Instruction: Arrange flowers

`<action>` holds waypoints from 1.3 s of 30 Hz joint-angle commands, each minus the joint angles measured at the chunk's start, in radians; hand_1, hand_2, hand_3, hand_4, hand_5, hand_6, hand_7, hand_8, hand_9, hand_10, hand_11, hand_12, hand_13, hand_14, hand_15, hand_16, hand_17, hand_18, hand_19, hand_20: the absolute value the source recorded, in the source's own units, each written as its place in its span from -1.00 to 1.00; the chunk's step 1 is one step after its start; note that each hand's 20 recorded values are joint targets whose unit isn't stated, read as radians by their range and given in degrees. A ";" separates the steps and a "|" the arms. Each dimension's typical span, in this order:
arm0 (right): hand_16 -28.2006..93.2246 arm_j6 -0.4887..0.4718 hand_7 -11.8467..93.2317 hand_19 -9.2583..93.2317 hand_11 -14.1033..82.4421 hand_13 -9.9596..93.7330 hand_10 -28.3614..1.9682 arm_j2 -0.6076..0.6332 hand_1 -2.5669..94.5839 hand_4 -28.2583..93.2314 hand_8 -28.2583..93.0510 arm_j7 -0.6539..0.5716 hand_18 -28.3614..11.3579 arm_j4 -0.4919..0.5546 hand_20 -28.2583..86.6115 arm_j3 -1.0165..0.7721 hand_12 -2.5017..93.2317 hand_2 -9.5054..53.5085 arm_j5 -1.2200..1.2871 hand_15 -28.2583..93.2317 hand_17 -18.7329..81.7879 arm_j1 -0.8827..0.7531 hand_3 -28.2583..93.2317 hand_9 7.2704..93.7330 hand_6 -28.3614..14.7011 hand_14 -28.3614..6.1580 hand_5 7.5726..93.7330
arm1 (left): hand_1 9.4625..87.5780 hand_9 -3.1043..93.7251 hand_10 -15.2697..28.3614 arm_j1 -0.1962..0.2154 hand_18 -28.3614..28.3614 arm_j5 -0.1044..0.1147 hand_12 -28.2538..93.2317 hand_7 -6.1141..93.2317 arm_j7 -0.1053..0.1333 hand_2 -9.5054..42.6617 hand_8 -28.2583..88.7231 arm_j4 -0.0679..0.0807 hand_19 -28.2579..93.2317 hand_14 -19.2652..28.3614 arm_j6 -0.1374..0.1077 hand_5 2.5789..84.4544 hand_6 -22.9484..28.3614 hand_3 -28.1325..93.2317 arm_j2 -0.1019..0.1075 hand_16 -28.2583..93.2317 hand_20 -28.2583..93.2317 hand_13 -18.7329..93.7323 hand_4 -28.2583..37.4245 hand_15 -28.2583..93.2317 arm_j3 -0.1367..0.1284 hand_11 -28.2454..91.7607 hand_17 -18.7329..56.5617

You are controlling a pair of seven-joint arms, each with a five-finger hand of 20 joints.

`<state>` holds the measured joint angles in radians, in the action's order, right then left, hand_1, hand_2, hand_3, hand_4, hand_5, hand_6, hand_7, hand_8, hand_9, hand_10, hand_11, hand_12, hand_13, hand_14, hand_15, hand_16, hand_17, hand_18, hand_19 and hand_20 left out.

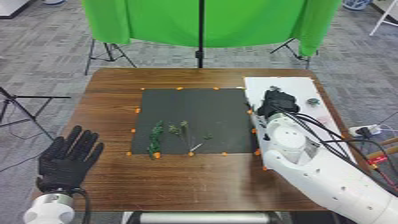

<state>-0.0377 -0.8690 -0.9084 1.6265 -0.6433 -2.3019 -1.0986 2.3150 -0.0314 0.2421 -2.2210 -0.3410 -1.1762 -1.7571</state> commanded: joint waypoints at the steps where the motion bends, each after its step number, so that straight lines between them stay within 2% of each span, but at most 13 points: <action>1: -0.03 -0.034 -0.43 0.94 0.13 0.62 -0.21 -0.057 0.07 -0.98 -0.51 0.025 -1.00 -0.101 0.15 0.062 -0.34 -1.00 -0.021 0.72 0.10 0.032 0.54 0.70 0.01 -0.14 0.58 | -0.47 -0.04 0.46 0.020 0.45 0.060 -0.32 -0.51 -0.002 0.07 -0.66 0.019 -0.04 0.45 0.003 0.20 0.27 0.73 -0.002 -0.64 -0.29 -0.12 -0.81 0.10 0.026 -0.15 -0.60; 2: -0.03 -0.041 -0.42 0.93 0.10 0.63 -0.15 -0.064 0.16 -0.98 -0.40 0.002 -1.00 -0.092 0.16 0.046 -0.26 -1.00 0.009 0.72 0.10 0.020 0.48 0.71 0.02 -0.13 0.61 | -0.47 -0.04 0.46 0.016 0.45 0.069 -0.32 -0.51 0.022 0.07 -0.66 0.014 -0.04 0.45 -0.011 0.20 0.27 0.73 0.014 -0.64 -0.29 -0.12 -0.82 0.10 0.039 -0.15 -0.60; 3: -0.03 -0.028 -0.40 0.93 0.05 0.64 -0.11 -0.070 0.23 -0.97 -0.34 -0.023 -1.00 -0.083 0.17 0.035 -0.18 -1.00 0.033 0.72 0.10 0.009 0.45 0.74 0.03 -0.12 0.64 | -0.47 -0.05 0.46 0.008 0.45 0.066 -0.32 -0.51 0.033 0.07 -0.66 0.007 -0.04 0.45 -0.026 0.20 0.27 0.73 0.020 -0.64 -0.29 -0.12 -0.82 0.10 0.045 -0.14 -0.60; 4: -0.03 -0.016 -0.34 0.93 0.00 0.65 -0.04 -0.071 0.29 -0.95 -0.28 -0.030 -1.00 -0.077 0.17 0.029 -0.08 -1.00 0.042 0.71 0.12 -0.002 0.46 0.80 0.08 -0.11 0.68 | -0.47 -0.04 0.46 0.010 0.45 0.061 -0.32 -0.51 0.034 0.07 -0.66 0.002 -0.04 0.45 -0.023 0.21 0.27 0.73 0.027 -0.64 -0.29 -0.12 -0.82 0.10 0.046 -0.14 -0.60; 8: -0.02 -0.020 -0.26 0.93 -0.05 0.69 -0.01 -0.079 0.33 -0.91 -0.19 -0.056 -1.00 -0.050 0.18 -0.006 -0.01 -1.00 0.099 0.70 0.14 -0.030 0.54 0.86 0.14 -0.11 0.73 | -0.47 -0.03 0.45 0.016 0.46 0.053 -0.32 -0.48 0.024 0.09 -0.67 -0.004 -0.03 0.44 -0.011 0.22 0.27 0.73 0.025 -0.64 -0.29 -0.11 -0.83 0.12 0.036 -0.13 -0.61; 10: -0.01 -0.003 -0.24 0.93 -0.05 0.69 0.00 -0.070 0.30 -0.87 -0.15 -0.070 -1.00 -0.013 0.19 -0.038 0.00 -1.00 0.127 0.70 0.15 -0.055 0.58 0.87 0.15 -0.12 0.73 | -0.47 -0.03 0.45 0.015 0.46 0.039 -0.32 -0.47 0.016 0.09 -0.67 -0.003 -0.03 0.44 -0.012 0.22 0.27 0.73 0.022 -0.64 -0.29 -0.11 -0.83 0.12 0.035 -0.12 -0.61; 13: -0.01 0.014 -0.23 0.93 -0.04 0.70 0.00 -0.065 0.28 -0.81 -0.11 -0.081 -1.00 0.066 0.19 -0.108 -0.01 -1.00 0.169 0.70 0.16 -0.107 0.59 0.86 0.12 -0.13 0.72 | -0.47 -0.03 0.45 0.022 0.46 0.048 -0.32 -0.48 0.011 0.09 -0.67 -0.003 -0.03 0.44 -0.013 0.22 0.27 0.73 0.014 -0.64 -0.29 -0.11 -0.83 0.13 0.033 -0.12 -0.61; 18: -0.01 0.065 -0.17 0.94 -0.04 0.70 0.01 -0.100 0.19 -0.75 -0.08 -0.112 -1.00 0.208 0.19 -0.242 -0.02 -1.00 0.197 0.69 0.17 -0.221 0.67 0.84 0.10 -0.09 0.67 | -0.47 -0.03 0.46 0.026 0.46 0.038 -0.32 -0.48 0.002 0.09 -0.67 -0.001 -0.02 0.44 -0.017 0.22 0.27 0.73 0.009 -0.65 -0.29 -0.11 -0.83 0.13 0.032 -0.12 -0.61; 23: -0.02 0.099 -0.14 0.94 -0.05 0.71 0.01 -0.170 0.17 -0.74 -0.09 -0.133 -1.00 0.286 0.19 -0.279 -0.01 -1.00 0.179 0.68 0.18 -0.301 0.68 0.84 0.09 -0.07 0.66 | -0.47 -0.03 0.46 0.018 0.46 0.034 -0.32 -0.48 -0.005 0.09 -0.67 0.001 -0.02 0.45 -0.019 0.22 0.27 0.74 0.017 -0.65 -0.29 -0.11 -0.83 0.13 0.032 -0.12 -0.61; 27: -0.02 0.169 -0.13 0.95 -0.05 0.71 0.03 -0.258 0.17 -0.74 -0.10 -0.166 -1.00 0.298 0.18 -0.297 -0.02 -1.00 0.142 0.68 0.18 -0.353 0.68 0.84 0.09 -0.05 0.65 | -0.47 -0.03 0.46 0.008 0.46 0.032 -0.32 -0.48 -0.013 0.09 -0.67 0.004 -0.02 0.45 -0.022 0.22 0.27 0.74 0.022 -0.65 -0.29 -0.11 -0.83 0.13 0.036 -0.12 -0.61; 34: -0.02 0.176 -0.11 0.96 -0.03 0.72 0.03 -0.304 0.17 -0.75 -0.11 -0.171 -1.00 0.281 0.16 -0.261 -0.02 -1.00 0.140 0.68 0.20 -0.370 0.67 0.83 0.09 -0.02 0.64 | -0.47 -0.03 0.46 -0.003 0.46 0.033 -0.32 -0.48 -0.014 0.09 -0.67 0.008 -0.02 0.45 -0.030 0.22 0.27 0.73 0.032 -0.65 -0.29 -0.11 -0.84 0.13 0.048 -0.12 -0.61; 36: -0.02 0.209 -0.04 0.97 0.02 0.72 0.03 -0.312 0.16 -0.76 -0.15 -0.187 -1.00 0.270 0.14 -0.247 -0.03 -1.00 0.145 0.68 0.19 -0.367 0.67 0.80 0.09 -0.01 0.59 | -0.47 -0.03 0.46 -0.005 0.46 0.045 -0.32 -0.48 -0.009 0.09 -0.67 0.009 -0.02 0.45 -0.044 0.22 0.27 0.74 0.031 -0.65 -0.29 -0.11 -0.84 0.14 0.052 -0.12 -0.61; 39: -0.02 0.233 0.05 0.99 0.07 0.71 0.03 -0.329 0.15 -0.77 -0.18 -0.197 -1.00 0.263 0.13 -0.238 -0.04 -1.00 0.159 0.70 0.19 -0.367 0.66 0.77 0.10 0.00 0.52 | -0.47 -0.03 0.46 -0.002 0.46 0.043 -0.32 -0.48 -0.012 0.09 -0.67 0.008 -0.02 0.45 -0.046 0.22 0.27 0.73 0.034 -0.65 -0.29 -0.11 -0.84 0.14 0.051 -0.12 -0.61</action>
<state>0.1267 -1.1671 -1.0749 1.9105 -0.9126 -2.1588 -1.4564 2.3084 0.0055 0.2396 -2.2196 -0.3604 -1.1439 -1.7143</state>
